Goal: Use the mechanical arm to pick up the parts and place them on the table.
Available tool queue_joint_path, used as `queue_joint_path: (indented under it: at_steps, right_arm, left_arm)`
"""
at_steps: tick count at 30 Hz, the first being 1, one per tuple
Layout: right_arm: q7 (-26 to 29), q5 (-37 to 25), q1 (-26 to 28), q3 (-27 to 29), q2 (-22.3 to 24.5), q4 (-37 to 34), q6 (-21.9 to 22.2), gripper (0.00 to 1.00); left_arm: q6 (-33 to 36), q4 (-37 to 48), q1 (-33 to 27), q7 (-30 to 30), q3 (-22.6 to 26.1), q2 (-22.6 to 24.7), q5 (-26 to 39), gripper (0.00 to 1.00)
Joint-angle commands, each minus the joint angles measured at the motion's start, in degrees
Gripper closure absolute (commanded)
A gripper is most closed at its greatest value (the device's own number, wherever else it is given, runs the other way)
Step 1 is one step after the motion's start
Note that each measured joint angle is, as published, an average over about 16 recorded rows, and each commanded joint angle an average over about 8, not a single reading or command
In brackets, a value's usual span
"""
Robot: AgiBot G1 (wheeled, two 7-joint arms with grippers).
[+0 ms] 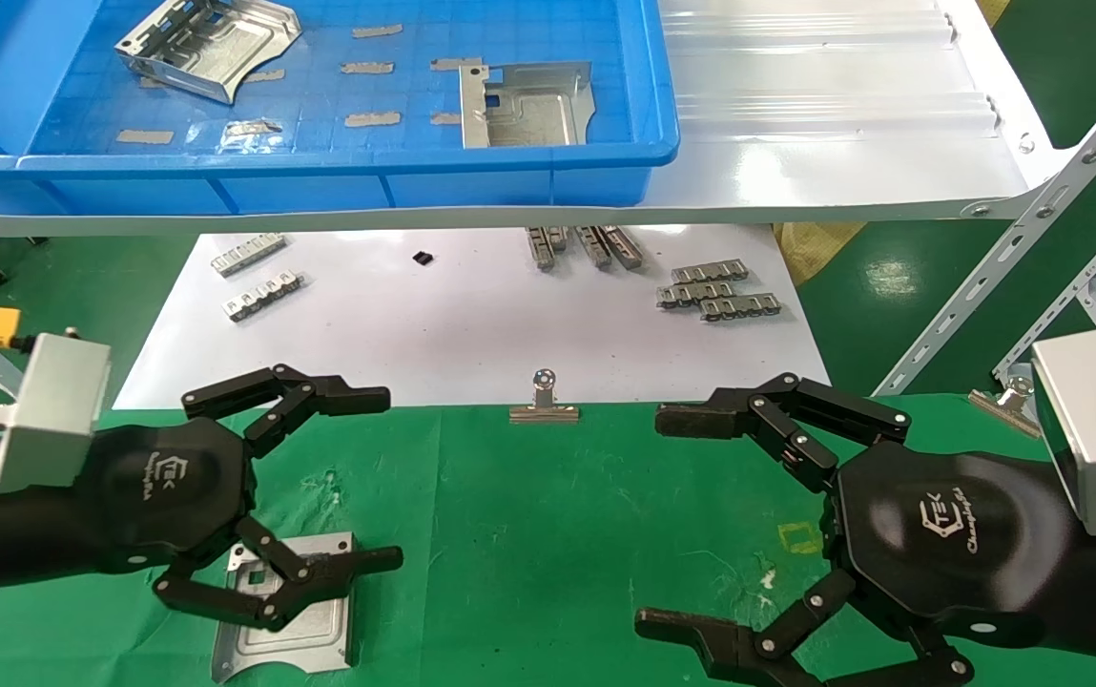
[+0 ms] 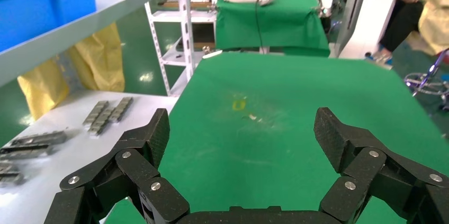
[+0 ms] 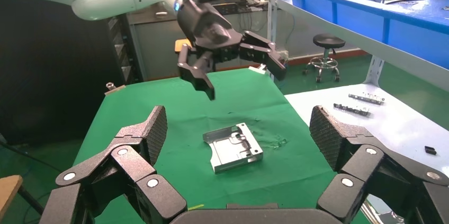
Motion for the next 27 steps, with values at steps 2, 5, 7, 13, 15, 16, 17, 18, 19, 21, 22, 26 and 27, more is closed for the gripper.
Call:
queue_joint_path:
  at_steps: [2,5,7,13,15,16,17,18,19,21,22,26,27]
  right_arm:
    - [0.0,0.0,0.0,0.0,0.0,0.0,0.0,0.0]
    - [0.0,0.0,0.0,0.0,0.0,0.0,0.0,0.0]
    - [0.0,0.0,0.0,-0.01,0.0,0.0,0.0,0.0]
    - [-0.01,0.01,0.0,-0.01,0.0,0.0,0.0,0.0]
    - [-0.01,0.01,0.0,-0.01,0.01,0.0,0.01,0.0]
    - [-0.01,0.01,0.0,-0.01,0.01,0.0,0.01,0.0]
    - [-0.01,0.01,0.0,-0.01,0.01,-0.01,0.01,0.0]
    - [-0.01,0.01,0.0,-0.01,0.01,-0.01,0.01,0.0]
    - [-0.01,0.01,-0.01,-0.01,0.01,-0.01,0.02,0.0]
    - [-0.01,0.01,-0.01,-0.01,0.01,-0.01,0.02,0.0]
    - [-0.01,0.02,-0.01,-0.01,0.01,-0.02,0.02,0.0]
    - [-0.01,0.02,-0.01,-0.01,0.01,-0.02,0.02,0.0]
    - [-0.01,0.02,-0.01,-0.01,0.01,-0.02,0.02,0.0]
  left_arm:
    - [-0.31,-2.96,1.75,-2.41,-2.18,-0.64,-0.48,0.0]
    - [-0.62,-5.91,3.5,-4.81,-4.35,-1.28,-0.97,0.0]
    - [-0.82,-7.87,4.66,-6.39,-5.79,-1.7,-1.29,0.0]
    - [-1.43,-13.72,8.13,-11.15,-10.09,-2.97,-2.25,0.0]
    - [-1.6,-15.36,9.1,-12.5,-11.3,-3.32,-2.51,0.0]
    - [-1.66,-16.16,9.58,-13.11,-11.89,-3.49,-2.65,0.0]
    - [-1.72,-16.88,9.99,-13.61,-12.42,-3.64,-2.77,0.0]
    - [-1.78,-17.49,10.35,-14.02,-12.86,-3.77,-2.87,0.0]
    - [-1.82,-17.94,10.62,-14.3,-13.2,-3.86,-2.95,0.0]
    - [-1.88,-18.49,10.95,-14.58,-13.62,-3.99,-3.06,0.0]
    - [-1.9,-18.74,11.1,-14.71,-13.8,-4.05,-3.12,0.0]
    - [-1.94,-18.58,11.06,-14.5,-13.71,-4.05,-3.15,0.0]
    - [-1.94,-18.51,11.02,-14.46,-13.66,-4.05,-3.15,0.0]
